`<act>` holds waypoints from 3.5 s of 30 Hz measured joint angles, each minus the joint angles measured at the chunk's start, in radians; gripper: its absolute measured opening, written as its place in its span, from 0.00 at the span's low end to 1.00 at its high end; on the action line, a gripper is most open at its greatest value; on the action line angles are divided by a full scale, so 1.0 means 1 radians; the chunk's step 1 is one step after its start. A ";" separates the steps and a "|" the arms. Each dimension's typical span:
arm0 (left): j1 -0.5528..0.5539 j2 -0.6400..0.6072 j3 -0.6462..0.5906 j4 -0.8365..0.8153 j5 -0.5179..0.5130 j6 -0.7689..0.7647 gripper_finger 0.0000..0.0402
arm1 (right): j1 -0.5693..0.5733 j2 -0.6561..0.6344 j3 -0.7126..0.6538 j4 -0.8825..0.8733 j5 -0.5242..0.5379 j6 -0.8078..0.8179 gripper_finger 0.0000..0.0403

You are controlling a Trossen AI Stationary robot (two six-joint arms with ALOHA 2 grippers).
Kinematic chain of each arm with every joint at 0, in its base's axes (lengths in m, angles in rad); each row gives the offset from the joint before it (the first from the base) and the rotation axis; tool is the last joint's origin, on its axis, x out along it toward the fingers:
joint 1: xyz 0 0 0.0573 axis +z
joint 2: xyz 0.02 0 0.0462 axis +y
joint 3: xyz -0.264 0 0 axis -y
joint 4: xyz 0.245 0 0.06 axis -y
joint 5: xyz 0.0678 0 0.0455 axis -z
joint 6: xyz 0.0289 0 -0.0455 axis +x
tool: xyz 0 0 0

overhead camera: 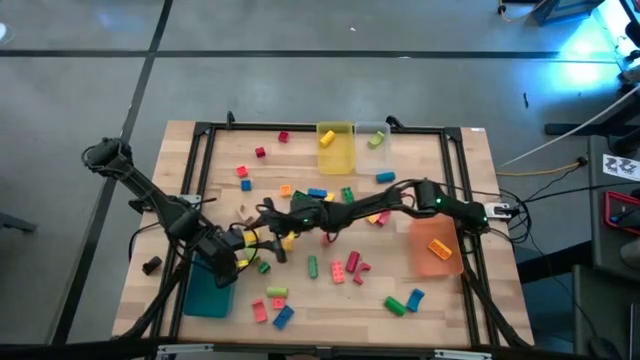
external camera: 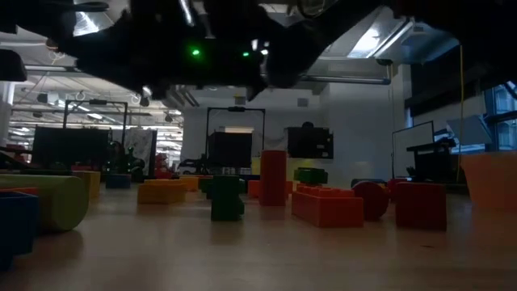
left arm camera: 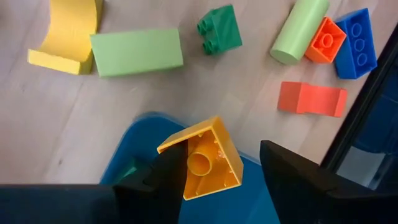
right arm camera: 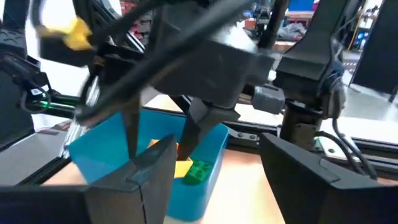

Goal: Sort blocks by size
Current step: Put the yellow square game piece into the blue bin, then put the brown half circle block into the transparent bin

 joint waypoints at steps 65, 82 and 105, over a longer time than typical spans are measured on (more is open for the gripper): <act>-0.074 -0.078 0.000 -0.021 -0.058 -0.225 0.46 | 0.103 0.225 0.298 0.019 0.262 -0.033 0.58; -0.074 -0.078 0.000 0.024 -0.088 -0.243 0.46 | 0.104 0.230 0.297 -0.120 0.285 -0.039 0.58; -0.087 -0.078 0.000 0.001 -0.062 -0.273 0.46 | 0.091 0.230 0.297 -0.071 0.313 -0.028 0.58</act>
